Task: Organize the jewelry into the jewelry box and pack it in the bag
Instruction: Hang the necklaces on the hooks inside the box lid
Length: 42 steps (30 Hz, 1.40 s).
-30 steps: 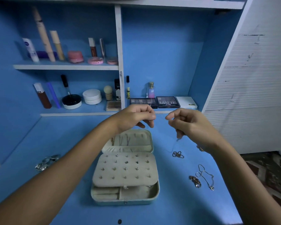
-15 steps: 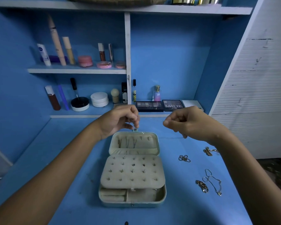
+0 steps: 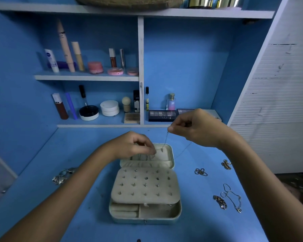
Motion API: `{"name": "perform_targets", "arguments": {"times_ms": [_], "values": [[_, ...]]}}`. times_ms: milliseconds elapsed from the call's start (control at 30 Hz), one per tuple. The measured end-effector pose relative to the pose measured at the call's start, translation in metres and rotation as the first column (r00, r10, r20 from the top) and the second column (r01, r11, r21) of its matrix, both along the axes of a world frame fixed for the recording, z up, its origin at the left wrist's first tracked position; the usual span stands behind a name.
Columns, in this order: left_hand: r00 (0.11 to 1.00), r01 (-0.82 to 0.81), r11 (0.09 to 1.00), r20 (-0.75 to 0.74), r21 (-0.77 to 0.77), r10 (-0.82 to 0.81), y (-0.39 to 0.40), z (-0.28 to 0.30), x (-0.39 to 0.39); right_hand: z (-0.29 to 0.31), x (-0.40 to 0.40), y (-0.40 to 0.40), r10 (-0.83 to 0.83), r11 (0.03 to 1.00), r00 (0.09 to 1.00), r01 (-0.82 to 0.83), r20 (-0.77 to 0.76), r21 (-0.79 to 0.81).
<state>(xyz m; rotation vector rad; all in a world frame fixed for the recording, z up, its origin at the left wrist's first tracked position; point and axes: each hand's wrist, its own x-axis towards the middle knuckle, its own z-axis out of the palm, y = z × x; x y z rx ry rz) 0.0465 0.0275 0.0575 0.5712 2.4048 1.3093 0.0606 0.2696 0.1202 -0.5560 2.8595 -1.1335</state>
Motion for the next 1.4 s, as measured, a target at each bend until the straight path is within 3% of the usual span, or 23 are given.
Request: {"name": "perform_targets", "arguments": {"times_ms": [233, 433, 833, 967, 1067, 1233, 1400], "values": [[0.999, 0.018, 0.989, -0.027, -0.143, -0.022, 0.004, 0.002, 0.002, -0.004, -0.005, -0.015, 0.039, 0.999, 0.999, -0.039, 0.008, 0.005], [0.998, -0.012, 1.000, -0.059, 0.016, 0.013, 0.011, 0.006, 0.004, -0.013, -0.005, -0.023, 0.067, 0.997, 0.997, -0.068, 0.040, 0.026], [0.980, -0.161, 0.987, -0.116, 0.030, 0.163, 0.005, -0.009, -0.002, -0.027, -0.015, -0.021, -0.031, 0.997, 0.999, 0.028, 0.031, 0.077], [0.964, -0.210, 0.978, -0.167, -0.017, 0.204, 0.001, -0.018, -0.005, -0.043, -0.022, -0.024, -0.071, 0.991, 0.997, 0.065, 0.043, 0.120], [0.934, -0.247, 0.966, -0.286, -0.079, 0.216, 0.002, -0.024, -0.008, -0.058, -0.028, -0.026, -0.100, 0.985, 0.994, 0.092, 0.051, 0.148], [0.881, -0.247, 0.939, -0.459, -0.239, 0.115, 0.005, -0.031, -0.015, -0.079, -0.038, -0.033, -0.176, 0.974, 0.983, 0.166, 0.055, 0.157], [0.873, -0.245, 0.895, -0.487, -0.372, 0.037, 0.012, -0.033, -0.018, -0.091, -0.042, -0.041, -0.255, 0.955, 0.966, 0.247, 0.031, 0.166]]}}
